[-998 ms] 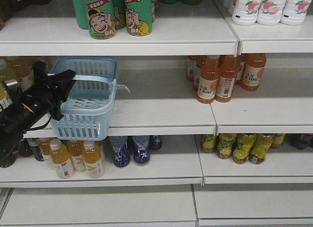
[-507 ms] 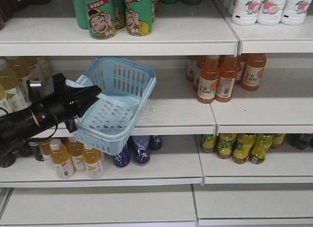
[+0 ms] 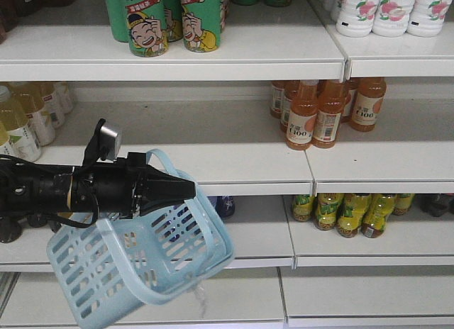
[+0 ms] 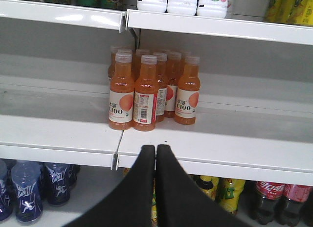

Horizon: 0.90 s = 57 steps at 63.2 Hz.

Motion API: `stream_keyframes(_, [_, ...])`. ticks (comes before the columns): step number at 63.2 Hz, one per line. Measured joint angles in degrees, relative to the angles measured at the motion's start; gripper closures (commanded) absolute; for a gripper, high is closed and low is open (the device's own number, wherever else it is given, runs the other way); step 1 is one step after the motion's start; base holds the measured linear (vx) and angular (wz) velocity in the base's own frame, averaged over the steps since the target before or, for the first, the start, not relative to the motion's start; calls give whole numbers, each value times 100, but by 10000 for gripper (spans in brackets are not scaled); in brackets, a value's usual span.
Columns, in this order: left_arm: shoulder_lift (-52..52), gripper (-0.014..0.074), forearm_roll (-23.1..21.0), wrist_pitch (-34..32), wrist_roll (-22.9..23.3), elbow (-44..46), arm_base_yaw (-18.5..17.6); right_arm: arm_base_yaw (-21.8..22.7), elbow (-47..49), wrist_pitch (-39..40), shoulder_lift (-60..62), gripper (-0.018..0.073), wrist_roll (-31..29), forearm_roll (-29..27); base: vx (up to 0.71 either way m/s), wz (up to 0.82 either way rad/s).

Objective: Place coke in basket with both arms
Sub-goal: 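Lift the basket by its handle off the shelf with the left gripper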

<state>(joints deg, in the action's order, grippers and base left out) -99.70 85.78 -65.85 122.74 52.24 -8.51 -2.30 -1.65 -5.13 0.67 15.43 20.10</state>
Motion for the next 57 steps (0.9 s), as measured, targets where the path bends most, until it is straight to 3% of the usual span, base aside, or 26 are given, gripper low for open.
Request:
stream_keyframes(13, [375,603,-85,-97,0,0,-611,0,0,0,0,564,0,0,0,0])
stream_keyframes(34, [515,603,-96,-92,0,0,-1274,0,0,0,0,564,0,0,0,0])
stream_keyframes(57, [515,603,-86,-92,0,0,-1572,0,0,0,0,564,0,0,0,0])
